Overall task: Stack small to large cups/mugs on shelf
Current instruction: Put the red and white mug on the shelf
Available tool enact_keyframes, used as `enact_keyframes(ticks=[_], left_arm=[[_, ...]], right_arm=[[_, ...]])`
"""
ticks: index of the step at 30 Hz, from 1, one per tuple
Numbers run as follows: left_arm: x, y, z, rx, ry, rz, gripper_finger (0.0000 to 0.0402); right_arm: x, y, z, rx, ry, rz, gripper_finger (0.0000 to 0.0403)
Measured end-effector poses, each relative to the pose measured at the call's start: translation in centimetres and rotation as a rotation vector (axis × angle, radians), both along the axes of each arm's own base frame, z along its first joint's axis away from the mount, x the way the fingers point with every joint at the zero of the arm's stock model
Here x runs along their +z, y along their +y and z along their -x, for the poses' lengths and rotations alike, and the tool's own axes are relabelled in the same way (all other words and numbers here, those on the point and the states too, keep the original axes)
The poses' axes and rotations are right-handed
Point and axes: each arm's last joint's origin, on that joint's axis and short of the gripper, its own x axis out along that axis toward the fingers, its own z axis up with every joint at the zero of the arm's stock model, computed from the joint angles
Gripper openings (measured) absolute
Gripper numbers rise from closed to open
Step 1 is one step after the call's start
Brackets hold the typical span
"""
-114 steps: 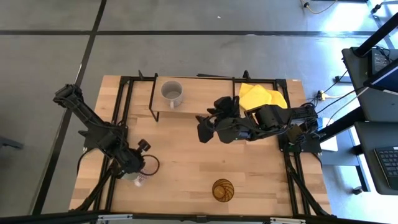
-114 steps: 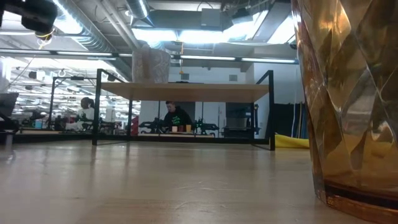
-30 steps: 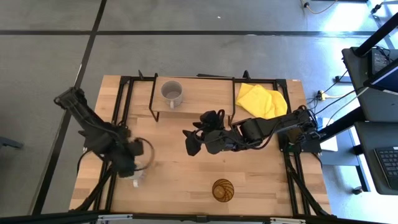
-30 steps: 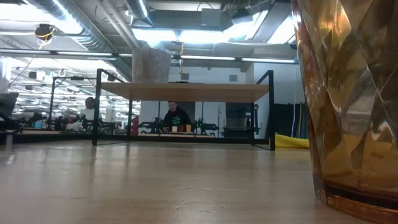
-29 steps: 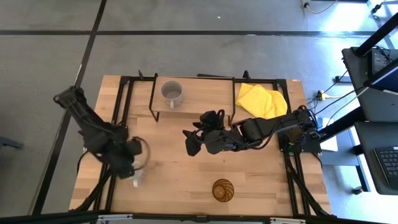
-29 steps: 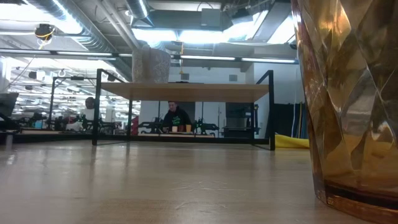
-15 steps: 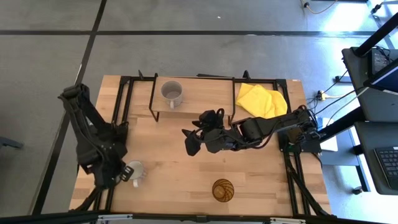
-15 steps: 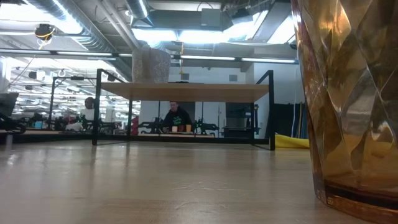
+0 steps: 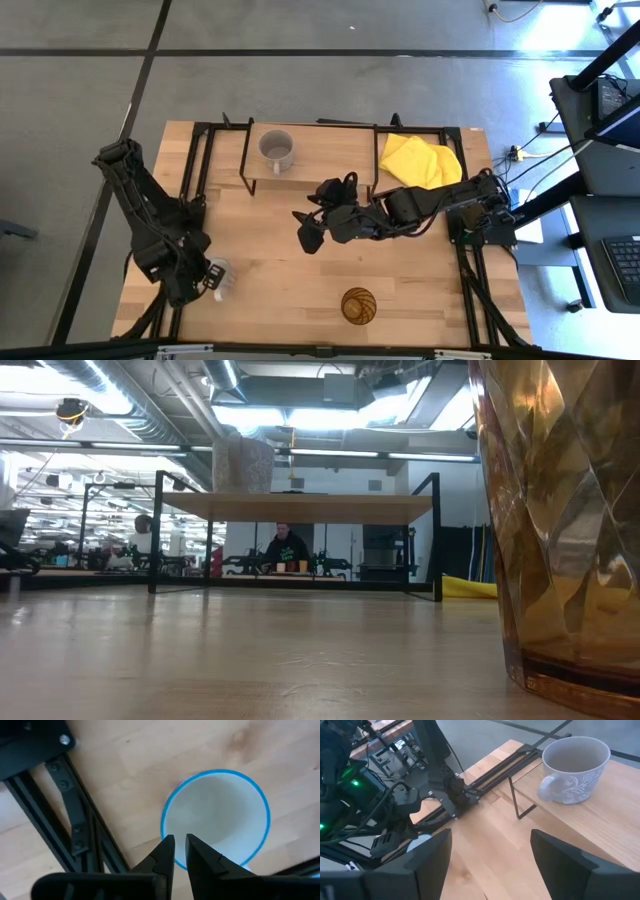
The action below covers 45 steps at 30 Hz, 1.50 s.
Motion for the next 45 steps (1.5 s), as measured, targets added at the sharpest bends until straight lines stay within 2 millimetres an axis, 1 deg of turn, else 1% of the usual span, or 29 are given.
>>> enact_keyframes(ticks=[5,10,15,26,33,42,45], left_arm=[[0.0,0.1,0.1,0.000,0.007,-0.007,0.0041],[0.0,0.4,0.3,-0.001,0.052,-0.025,0.0041],[0.0,0.3,0.3,0.000,0.051,-0.025,0.0041],[-1.3,-0.8,-0.4,0.007,0.073,-0.055,0.0041],[-1.5,-0.9,-0.5,0.010,0.063,-0.063,0.0041],[-4.1,-1.1,-0.6,0.014,0.024,-0.006,0.0041],[-4.3,-1.1,-0.6,0.010,0.022,0.000,0.0041]], right_arm=[[0.0,0.0,0.0,0.003,0.002,0.006,0.0272],[0.0,0.0,0.0,0.003,0.001,0.006,0.0272],[0.0,0.0,0.0,0.001,-0.001,0.001,0.0272],[0.3,0.1,-0.2,0.003,-0.031,-0.005,0.0272],[0.4,0.2,-0.2,0.011,-0.041,-0.011,0.0272],[0.4,0.9,0.0,0.030,-0.040,-0.011,0.0272],[0.4,0.9,0.0,0.031,-0.039,-0.011,0.0272]])
